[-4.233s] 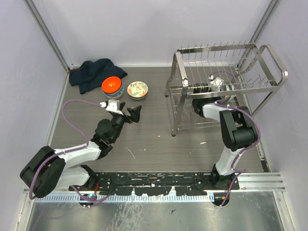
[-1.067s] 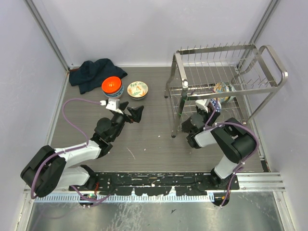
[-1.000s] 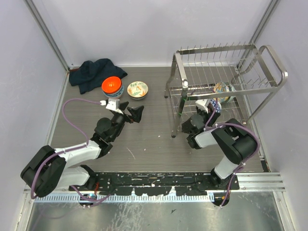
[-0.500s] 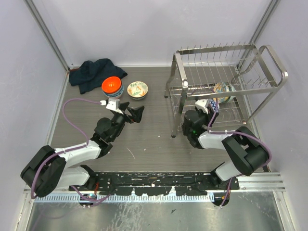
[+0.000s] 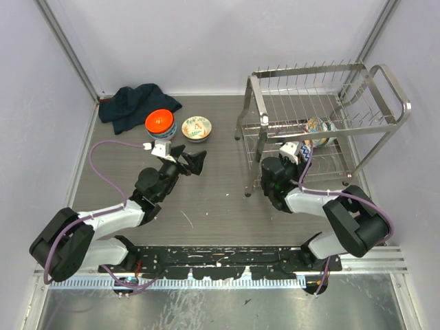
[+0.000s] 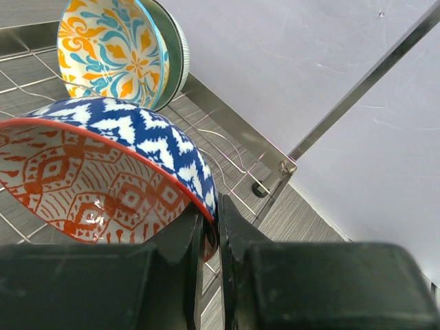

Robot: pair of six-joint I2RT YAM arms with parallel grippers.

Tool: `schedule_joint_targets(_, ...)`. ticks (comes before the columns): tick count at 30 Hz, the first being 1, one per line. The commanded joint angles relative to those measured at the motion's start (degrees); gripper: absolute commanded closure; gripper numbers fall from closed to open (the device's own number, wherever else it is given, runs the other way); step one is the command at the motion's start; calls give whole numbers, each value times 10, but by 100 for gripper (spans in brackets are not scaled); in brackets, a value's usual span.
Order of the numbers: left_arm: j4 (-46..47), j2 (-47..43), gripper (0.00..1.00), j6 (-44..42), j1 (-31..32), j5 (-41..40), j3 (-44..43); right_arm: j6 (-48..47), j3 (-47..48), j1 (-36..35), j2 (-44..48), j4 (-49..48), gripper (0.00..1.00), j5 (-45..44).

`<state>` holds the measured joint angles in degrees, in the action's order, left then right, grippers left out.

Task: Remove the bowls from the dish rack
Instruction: Place the bowl at the center of the board.

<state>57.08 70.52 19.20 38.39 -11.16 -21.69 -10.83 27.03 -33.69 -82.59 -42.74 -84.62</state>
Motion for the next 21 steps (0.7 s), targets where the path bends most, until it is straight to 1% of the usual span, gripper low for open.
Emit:
schedule_joint_targets(1,13,2,2,3,-2,3,-20,110,15,-1,61,35,100,-14)
schedule_joint_targets(6,15,5,2,7,-2,8,-22,225,33,-1,82,188,100,-6)
schedule_joint_targets(10,15,3,2,11,-2,11,-22,239,35,-2,74,204,100,-6)
schedule_joint_targets(21,11,10,3,12,-2,14,-28,277,30,-2,104,247,100,-1)
